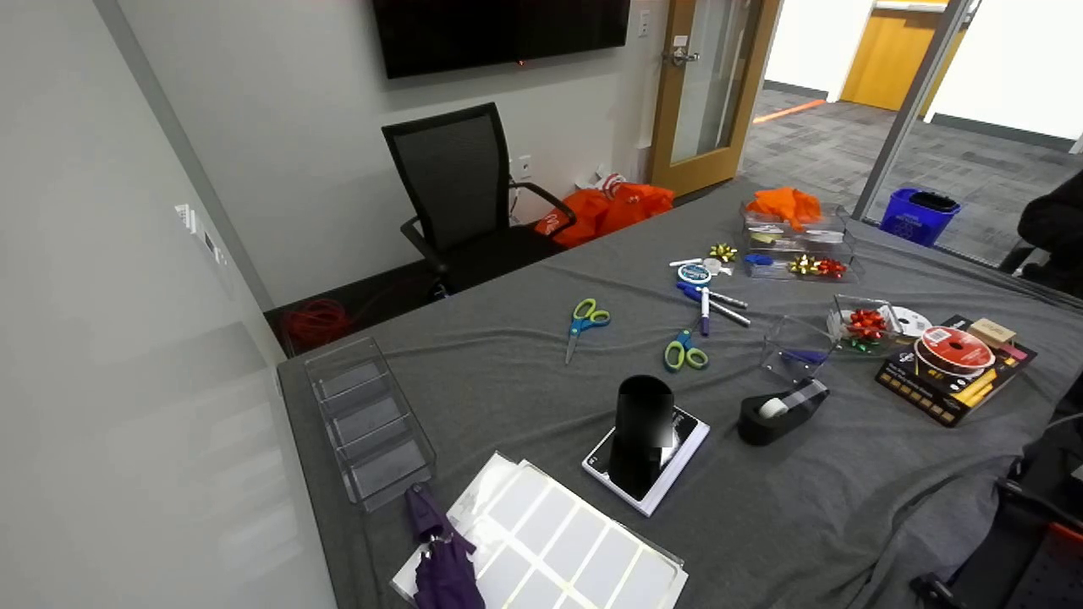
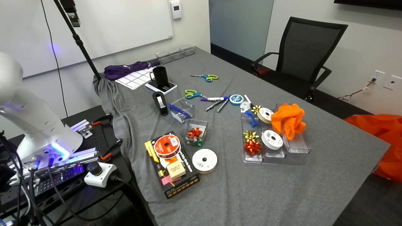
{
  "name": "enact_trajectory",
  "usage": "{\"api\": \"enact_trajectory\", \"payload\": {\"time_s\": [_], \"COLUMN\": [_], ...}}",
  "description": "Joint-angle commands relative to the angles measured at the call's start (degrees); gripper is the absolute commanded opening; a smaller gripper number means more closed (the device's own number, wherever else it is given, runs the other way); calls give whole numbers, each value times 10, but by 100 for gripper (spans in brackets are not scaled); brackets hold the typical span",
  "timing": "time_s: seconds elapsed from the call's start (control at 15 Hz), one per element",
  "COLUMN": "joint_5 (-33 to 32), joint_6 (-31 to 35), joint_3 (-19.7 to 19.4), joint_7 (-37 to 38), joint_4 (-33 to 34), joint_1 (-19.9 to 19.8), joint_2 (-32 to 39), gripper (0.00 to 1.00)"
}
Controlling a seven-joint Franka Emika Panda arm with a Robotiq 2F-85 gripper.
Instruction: Put the gold ribbon in the container at the front.
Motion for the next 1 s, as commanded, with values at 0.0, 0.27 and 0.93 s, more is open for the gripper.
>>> {"api": "enact_trajectory", "payload": {"time_s": [0.0, 0.27, 0.93], "joint_5": [-2, 13, 48], "joint_6": [0, 30, 165], "joint_3": [-4, -20, -81], "joint_7": [4, 28, 14], "joint_4": [1, 2, 61], "joint_1": [4, -6, -25], "joint_2": [1, 10, 120], "gripper": [100, 100, 100]}}
